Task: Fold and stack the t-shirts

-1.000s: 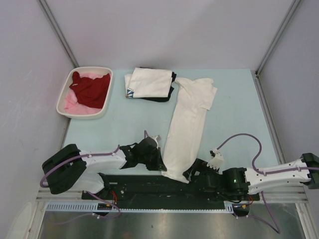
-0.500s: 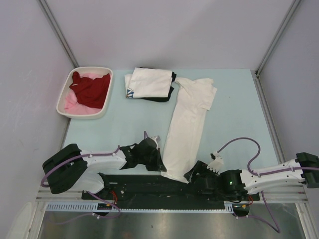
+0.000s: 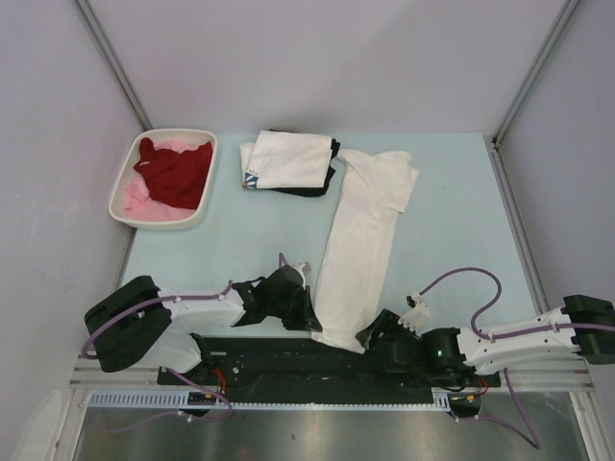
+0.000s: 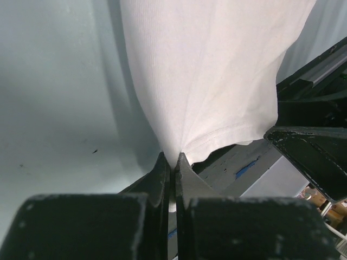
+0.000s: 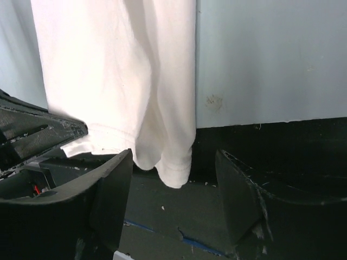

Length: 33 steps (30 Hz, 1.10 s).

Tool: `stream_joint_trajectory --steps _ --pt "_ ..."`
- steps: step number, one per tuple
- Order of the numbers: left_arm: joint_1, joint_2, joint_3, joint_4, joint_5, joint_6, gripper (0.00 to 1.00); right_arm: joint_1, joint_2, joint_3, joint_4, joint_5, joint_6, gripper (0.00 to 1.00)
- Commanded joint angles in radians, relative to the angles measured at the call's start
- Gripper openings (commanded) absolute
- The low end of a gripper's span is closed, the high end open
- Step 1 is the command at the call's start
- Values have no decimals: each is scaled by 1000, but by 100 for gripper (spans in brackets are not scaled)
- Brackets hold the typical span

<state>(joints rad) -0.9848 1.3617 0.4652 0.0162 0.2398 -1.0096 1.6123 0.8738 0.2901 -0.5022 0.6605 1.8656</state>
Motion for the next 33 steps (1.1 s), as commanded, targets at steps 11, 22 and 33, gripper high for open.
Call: stream_joint_trajectory --steps 11,22,33 --pt "5 11 -14 39 16 19 0 -83 79 -23 155 -1 -78 58" --pt "5 19 -25 56 15 14 0 -107 110 -22 197 -27 -112 17" --pt "-21 -182 -56 36 -10 -26 0 3 -110 106 -194 86 -89 0"
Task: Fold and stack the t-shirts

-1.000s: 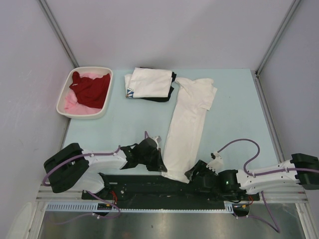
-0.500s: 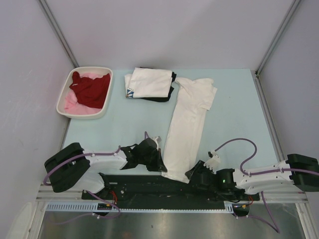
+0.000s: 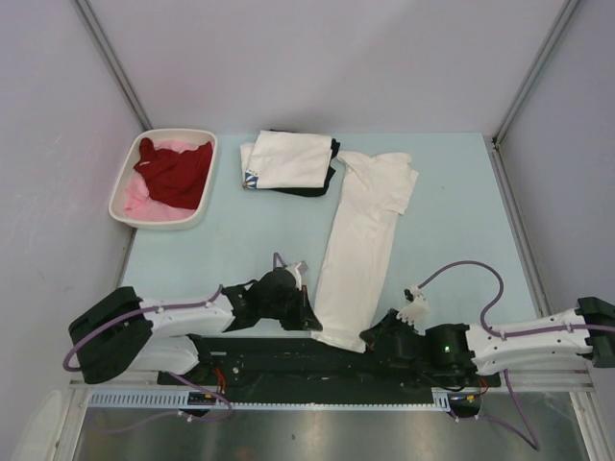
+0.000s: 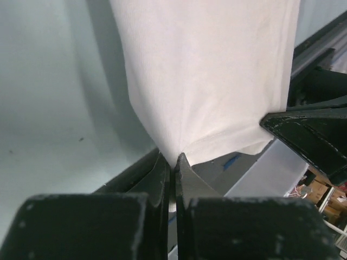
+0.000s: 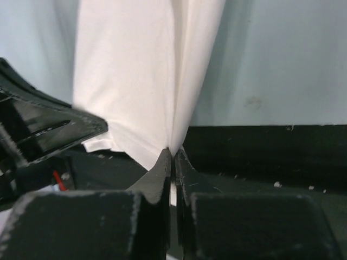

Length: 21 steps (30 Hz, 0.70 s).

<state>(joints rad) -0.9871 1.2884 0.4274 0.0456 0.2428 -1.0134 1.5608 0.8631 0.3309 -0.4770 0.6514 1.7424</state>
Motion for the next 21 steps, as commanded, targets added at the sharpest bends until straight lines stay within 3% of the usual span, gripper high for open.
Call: stream_joint_trajectory --steps 1,5,10,12,18,21 --pt "-44 -127 -24 -1 -26 -30 0 70 -116 68 -239 102 43 0" --pt "-129 -216 -44 -18 -106 -97 0 220 -119 86 -324 148 143 0" --pt "-254 -273 -85 -7 -207 -177 0 387 82 210 -526 257 402 0" --pt "-310 -284 -91 -9 -240 -221 0 416 146 252 -580 287 414 0" --pt "-340 -294 -26 -46 -313 -189 0 395 133 295 -539 353 266 0" --pt "-331 -253 42 -107 -333 -134 0 315 90 293 -419 360 22 0"
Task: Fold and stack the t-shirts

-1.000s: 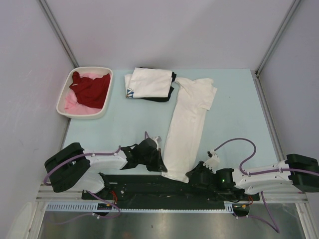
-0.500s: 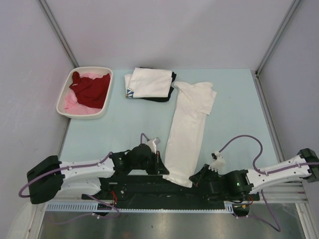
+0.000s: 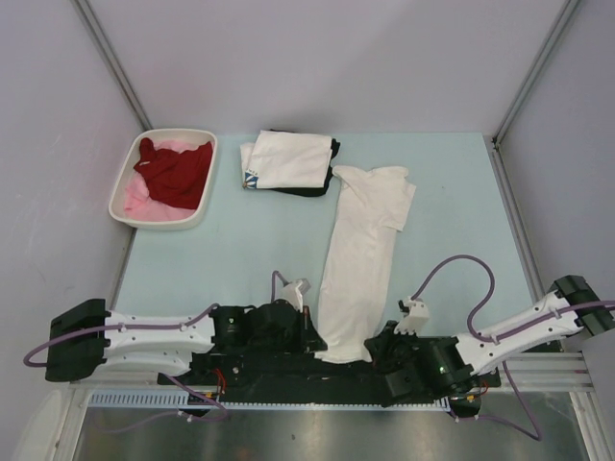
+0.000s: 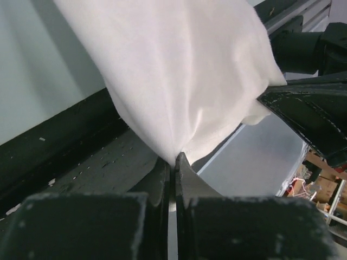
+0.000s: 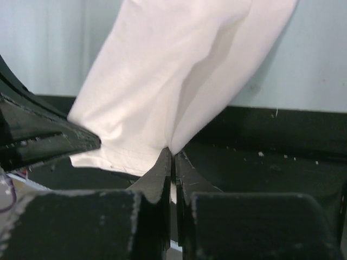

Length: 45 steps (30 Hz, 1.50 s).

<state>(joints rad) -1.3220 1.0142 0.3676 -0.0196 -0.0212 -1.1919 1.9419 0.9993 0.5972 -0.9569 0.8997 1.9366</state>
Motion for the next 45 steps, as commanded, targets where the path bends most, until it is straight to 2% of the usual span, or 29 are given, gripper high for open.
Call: stream_joint_trajectory --steps 1,2,4,5,8,12,16,21,25,29,37,38,45 --pt "10 35 129 -48 -66 66 0 -119 -60 29 96 107 -233 0" --pt "15 64 140 -51 -57 74 0 -148 -65 27 178 90 -375 0" --pt "39 89 145 -20 -48 87 0 -211 -67 26 271 59 -506 0" --pt "50 99 140 -8 -45 87 0 -272 -65 15 376 18 -647 0" --pt "118 124 113 56 -8 101 0 -405 -44 -13 536 -71 -805 0" --pt "205 123 94 86 13 153 0 -546 -39 -59 677 -160 -915 0" --pt "314 119 93 124 79 207 0 -661 -67 -94 739 -197 -964 0" --pt "425 187 198 148 150 296 0 -721 -148 -100 673 -148 -973 0" --pt "461 306 309 162 228 336 0 -774 -217 -111 615 -111 -961 0" --pt "486 460 402 231 295 348 0 -839 -212 -125 641 -117 -987 0" --pt "520 610 495 287 379 333 0 -1018 -179 -157 770 -238 -1096 0" --pt "530 615 502 290 380 333 0 -1075 -174 -165 782 -258 -1105 0" --pt "595 665 550 280 403 336 1 -1274 -62 -172 931 -482 -1176 0"
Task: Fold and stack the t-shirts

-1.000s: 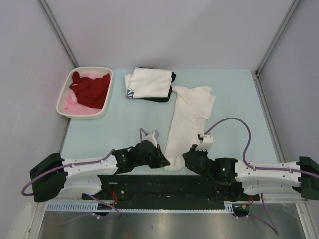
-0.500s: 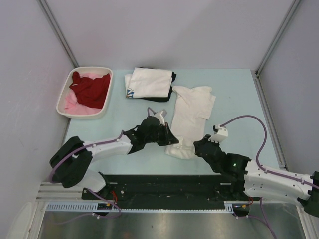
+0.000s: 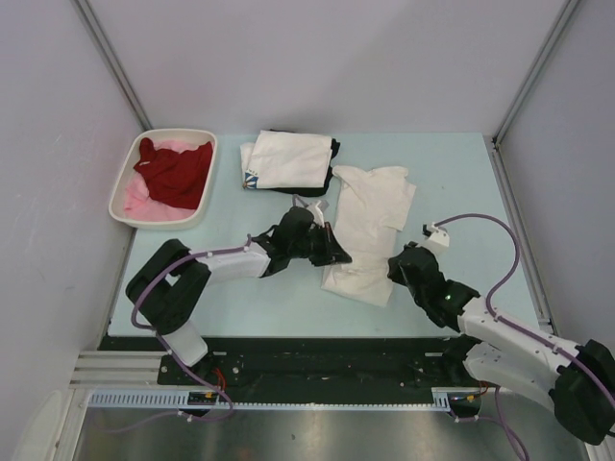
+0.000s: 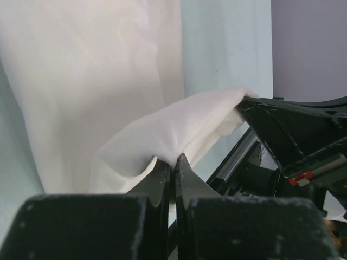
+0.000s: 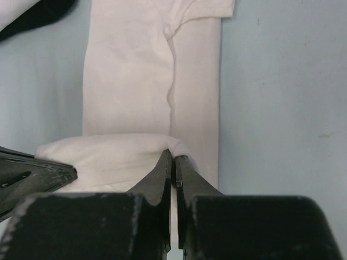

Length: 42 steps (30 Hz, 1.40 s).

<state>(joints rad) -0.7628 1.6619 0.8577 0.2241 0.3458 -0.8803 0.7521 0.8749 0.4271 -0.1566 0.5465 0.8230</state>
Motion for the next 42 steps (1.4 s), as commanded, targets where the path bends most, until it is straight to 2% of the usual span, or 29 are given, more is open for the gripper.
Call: stream_joint_trajectory --steps 1,17,18,19,20,21,22,23,25,26,30,31,34,36,37,39,42 --pt "51 38 67 37 39 23 0 -100 78 -4 146 -147 -70 0" --pt "146 285 285 20 123 6 1 -316 375 41 405 -350 -56 1" --pt "160 303 293 41 131 -3 2 -329 394 47 425 -364 -50 8" --pt "169 315 299 63 142 -15 7 -362 420 56 443 -379 -44 17" --pt "180 325 303 89 157 -55 12 -376 465 82 475 -413 -35 29" --pt "200 347 310 154 198 -78 17 -396 495 99 492 -431 -19 31" --pt "210 358 328 185 217 -126 27 -414 518 117 508 -450 -7 36" --pt "221 369 346 213 234 -144 33 -450 568 134 538 -488 7 48" --pt "256 400 420 238 269 -186 43 -482 610 194 572 -519 50 56" --pt "267 412 447 241 275 -193 45 -512 660 222 597 -536 62 66" --pt "330 472 624 167 292 -220 58 -568 768 388 621 -603 129 75" --pt "338 510 702 147 292 -220 58 -571 782 412 615 -597 140 76" --pt "370 555 780 113 321 -238 58 -576 819 487 562 -556 114 78" --pt "378 524 742 145 329 -230 57 -571 788 492 533 -546 82 78" --pt "378 498 672 138 312 -191 57 -567 767 490 479 -551 38 78" --pt "366 386 580 106 300 -148 57 -527 716 489 399 -546 -28 78" --pt "338 212 324 26 245 -41 57 -434 560 480 225 -412 -163 78"
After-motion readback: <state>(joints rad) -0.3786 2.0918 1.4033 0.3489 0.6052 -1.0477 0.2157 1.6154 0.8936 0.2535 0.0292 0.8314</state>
